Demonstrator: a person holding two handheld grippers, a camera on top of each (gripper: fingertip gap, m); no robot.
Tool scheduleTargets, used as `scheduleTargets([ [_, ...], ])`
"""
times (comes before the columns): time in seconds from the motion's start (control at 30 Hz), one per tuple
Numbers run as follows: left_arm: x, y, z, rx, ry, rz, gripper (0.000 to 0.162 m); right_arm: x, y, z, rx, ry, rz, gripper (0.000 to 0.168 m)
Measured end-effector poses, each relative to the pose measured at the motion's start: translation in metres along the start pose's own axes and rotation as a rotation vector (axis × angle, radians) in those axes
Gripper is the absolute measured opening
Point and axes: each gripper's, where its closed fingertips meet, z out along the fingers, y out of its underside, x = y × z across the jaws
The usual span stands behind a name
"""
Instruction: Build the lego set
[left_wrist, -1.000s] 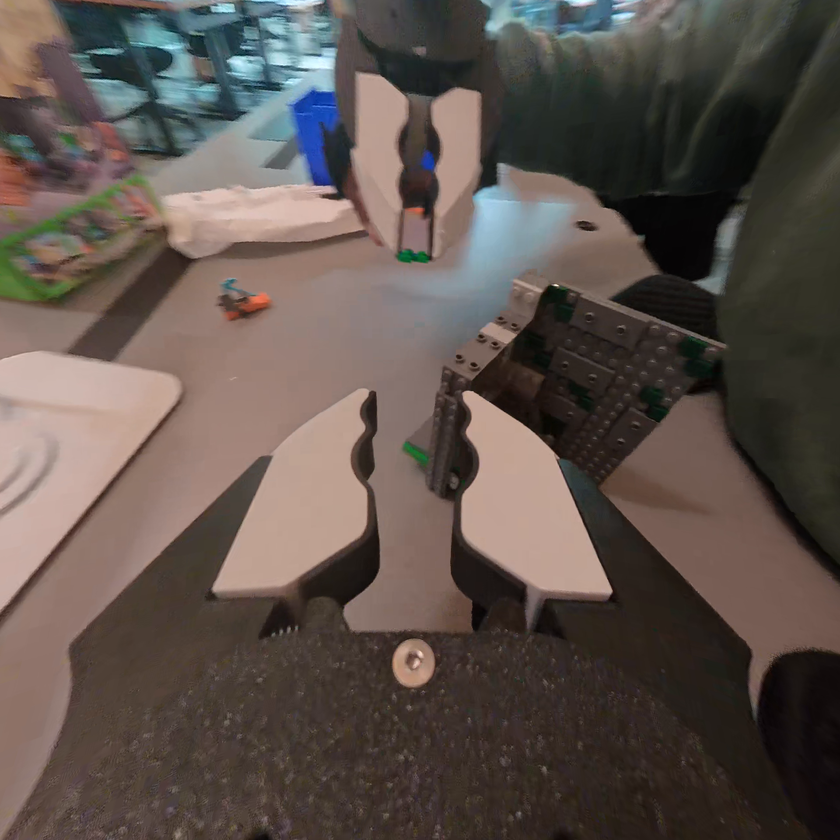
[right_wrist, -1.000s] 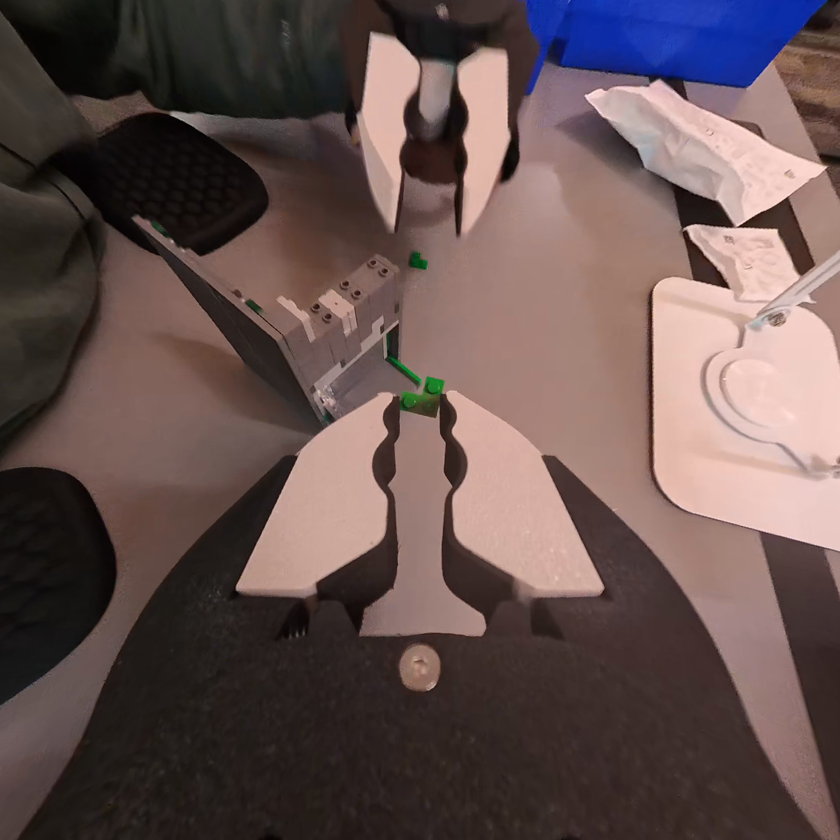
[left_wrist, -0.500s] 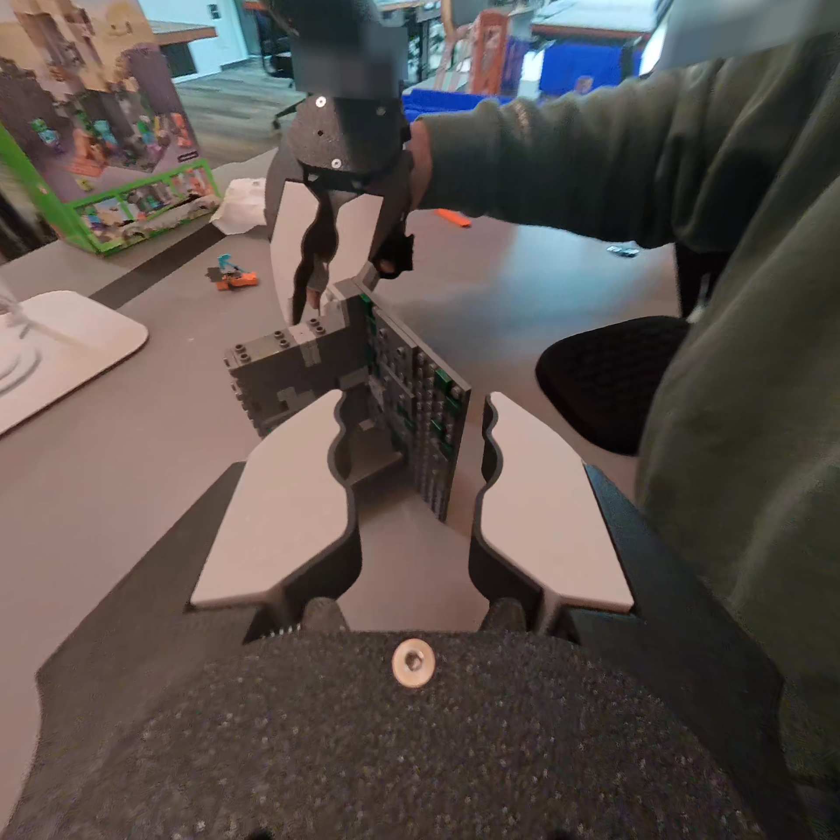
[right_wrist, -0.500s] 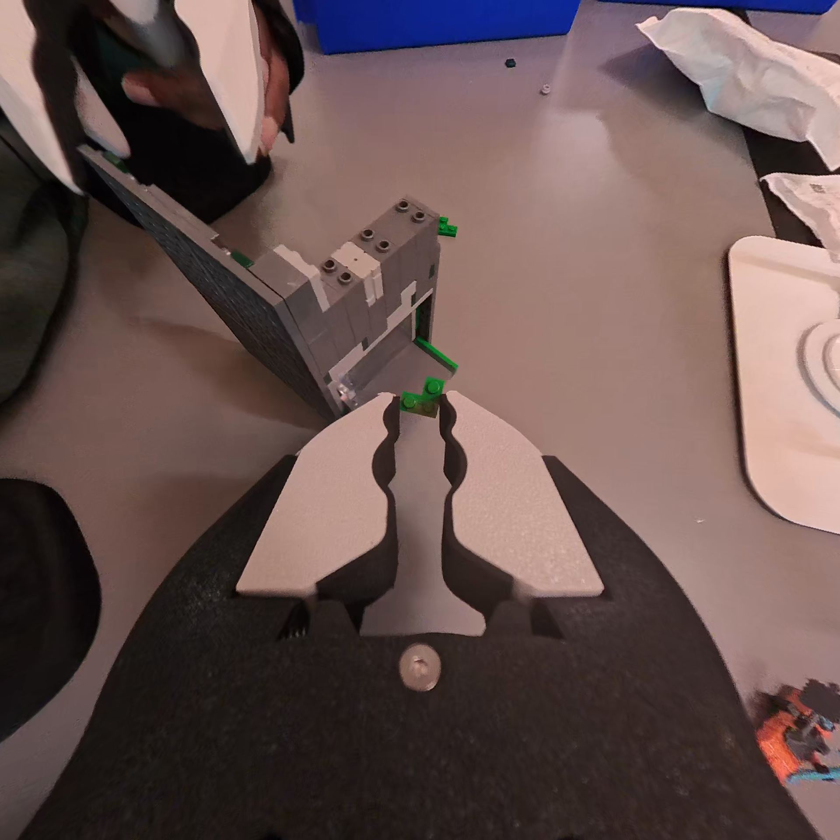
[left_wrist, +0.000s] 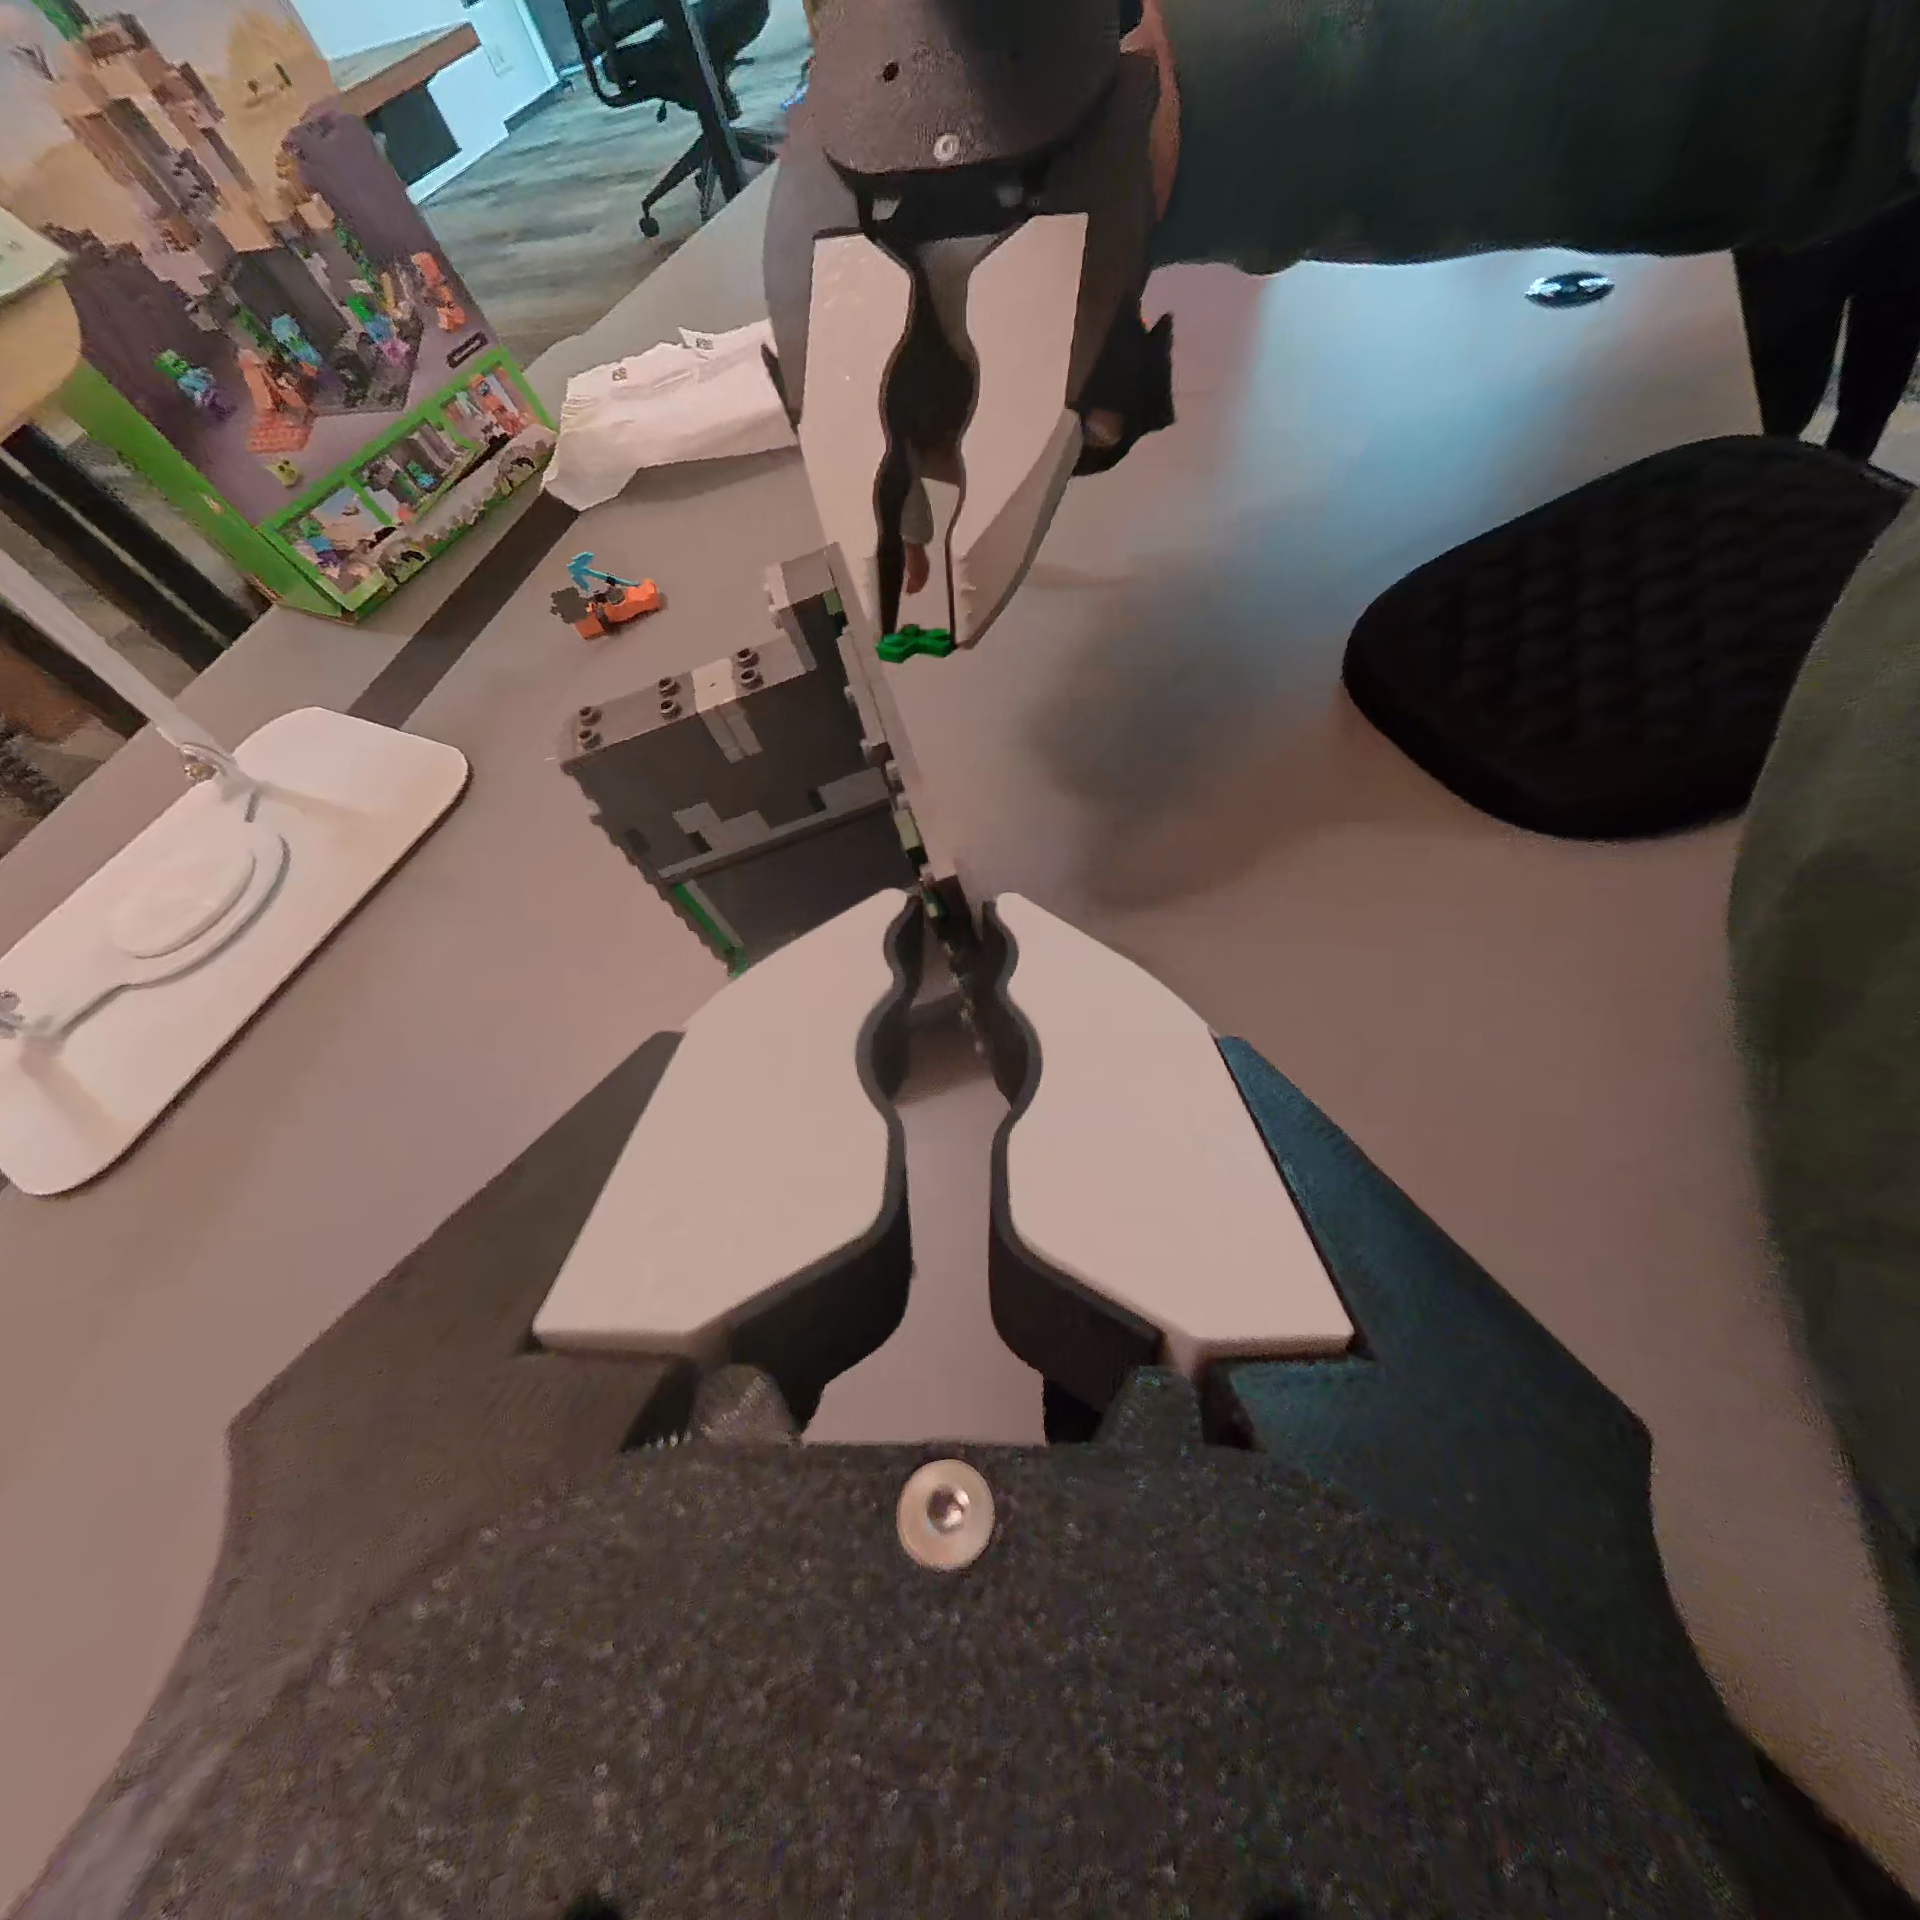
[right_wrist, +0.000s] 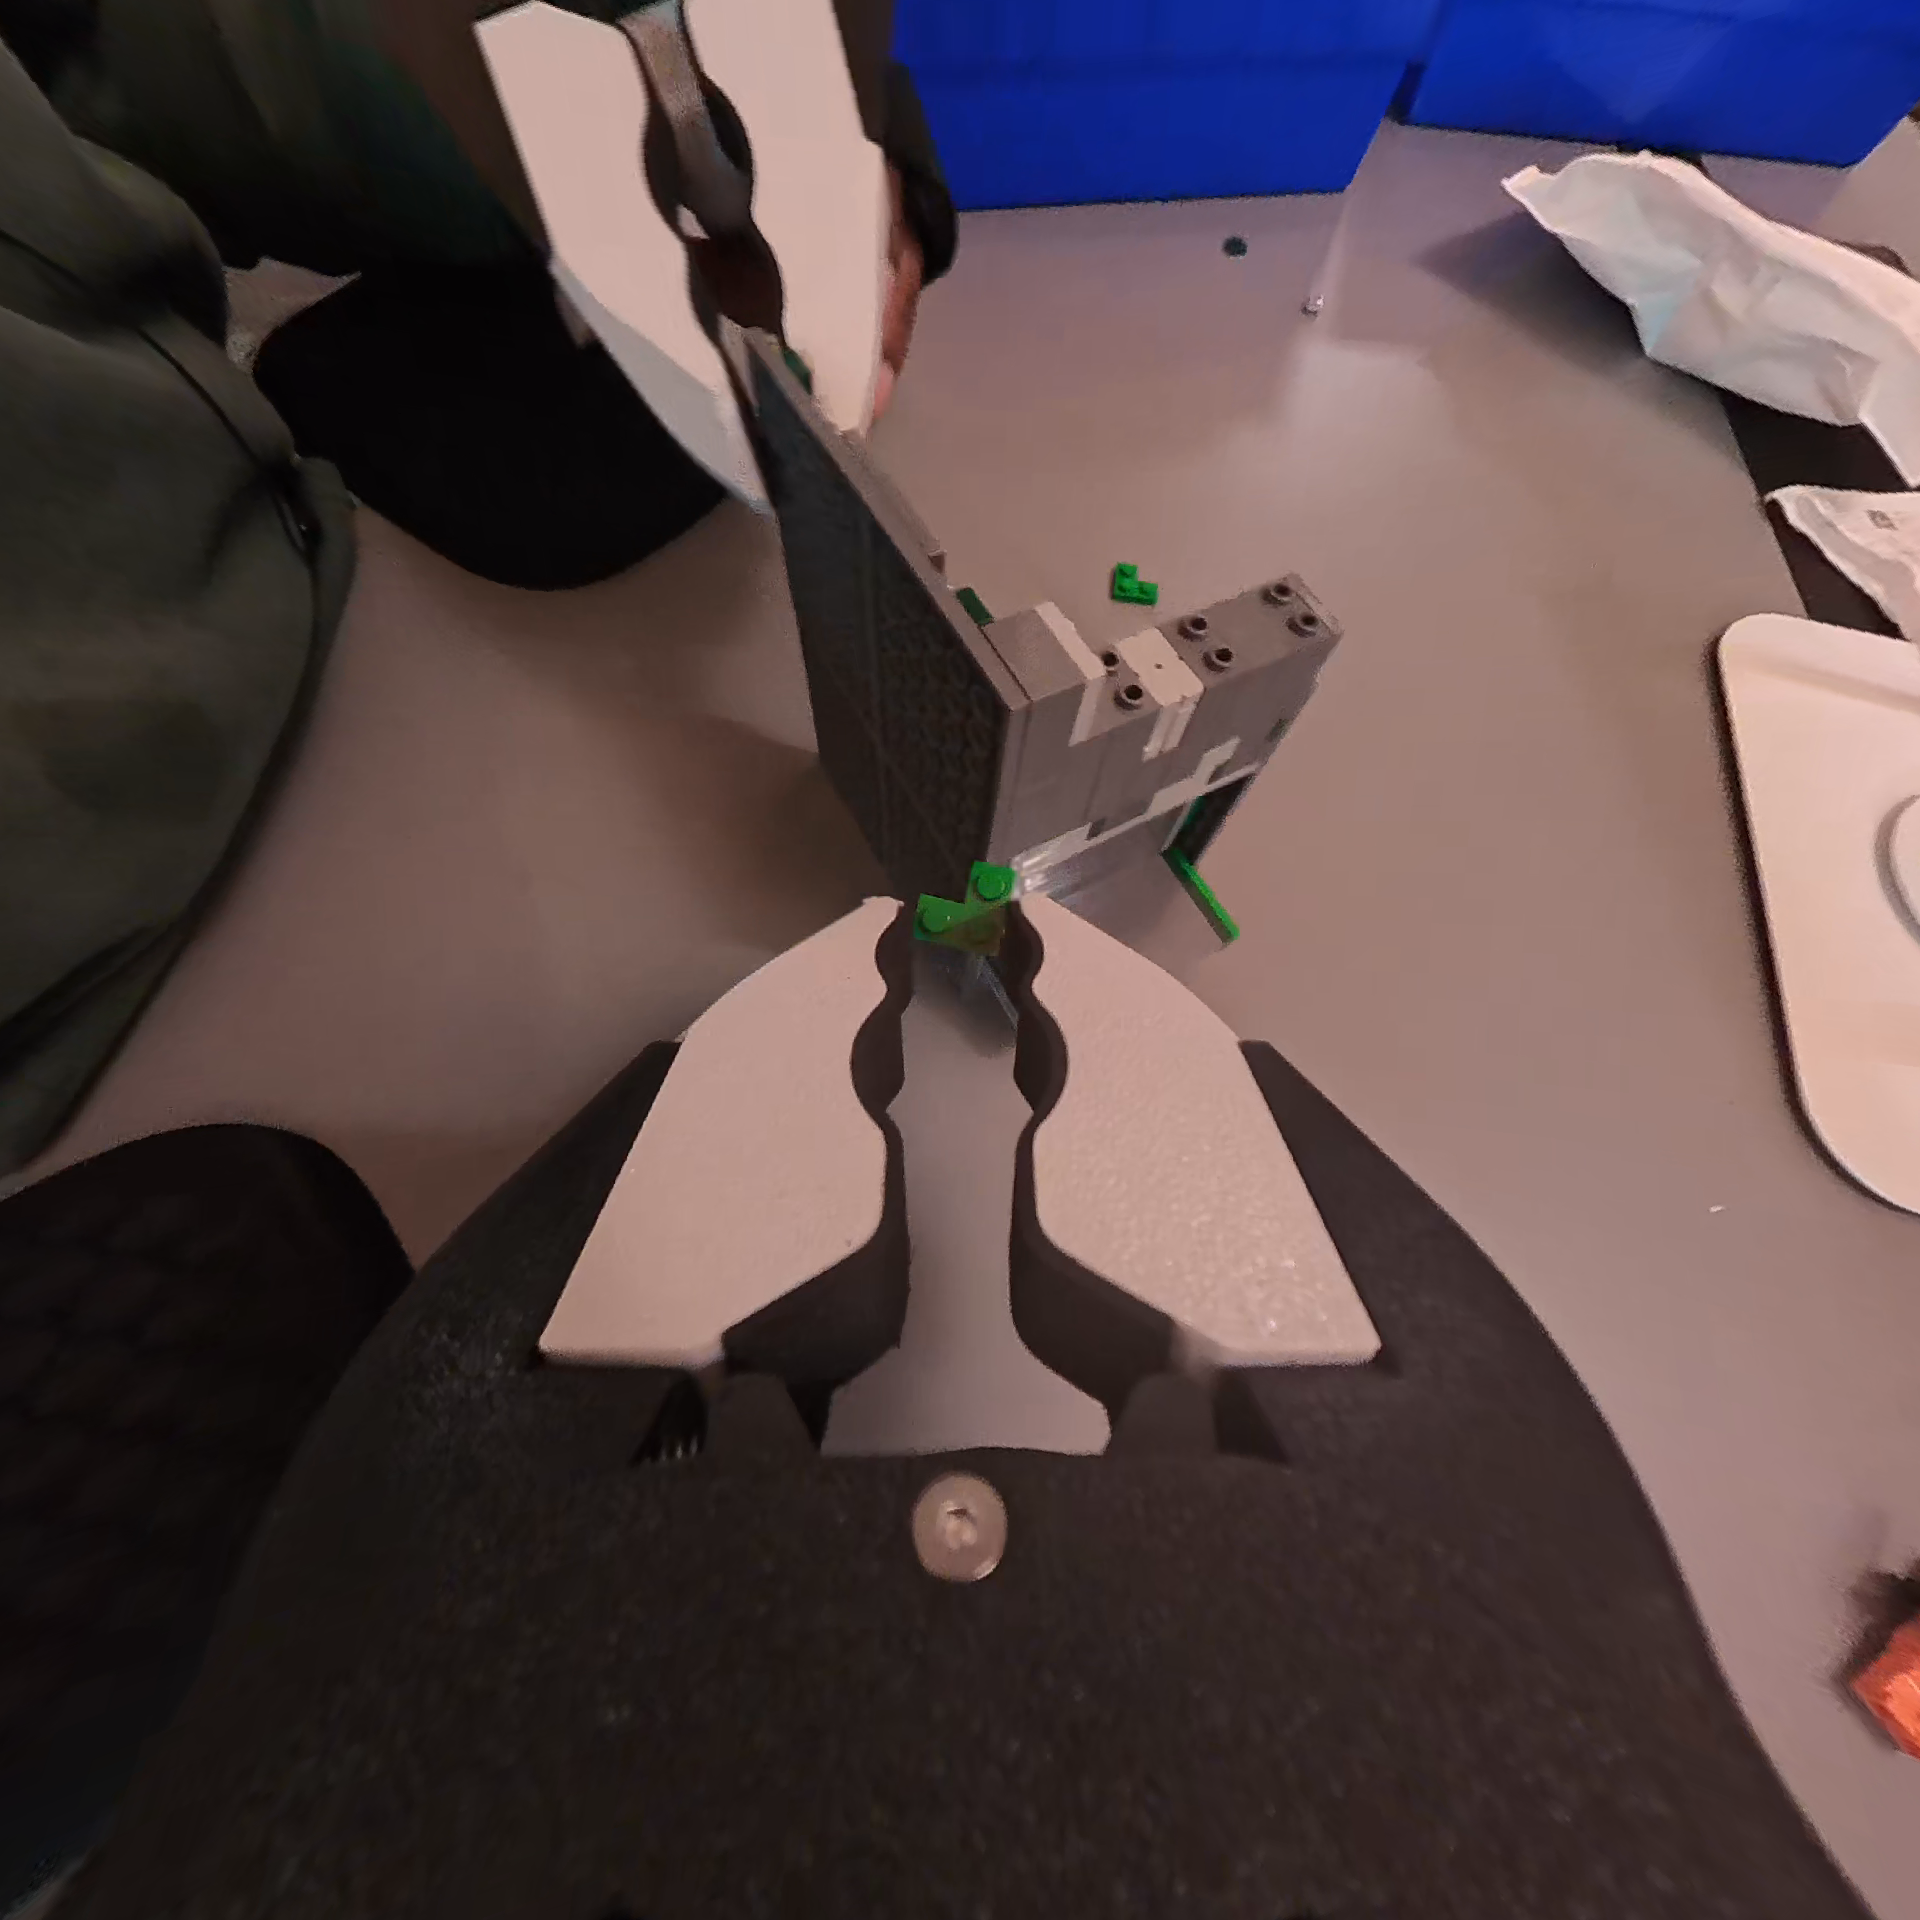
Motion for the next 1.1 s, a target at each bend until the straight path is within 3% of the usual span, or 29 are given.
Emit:
scheduleTargets([
  [0.6, -0.019, 0.013, -0.020, 0.182, 0.480, 0.033, 0.007, -0.003, -0.022, -0.018, 0.000, 0.042, -0.031, 0.016],
  [0.83, -0.018, 0.010, -0.016, 0.208, 0.485, 0.027, 0.007, 0.008, -0.031, -0.027, -0.002, 0.075, -0.021, 0.016],
  [0.97, -0.023, -0.001, -0.031, 0.263, 0.469, -0.021, 0.020, 0.013, -0.036, -0.030, -0.011, 0.082, -0.008, 0.017],
  [1.1, -0.048, -0.015, -0.048, 0.313, 0.328, -0.062, 0.018, 0.016, -0.039, -0.030, -0.029, 0.082, -0.017, 0.016],
])
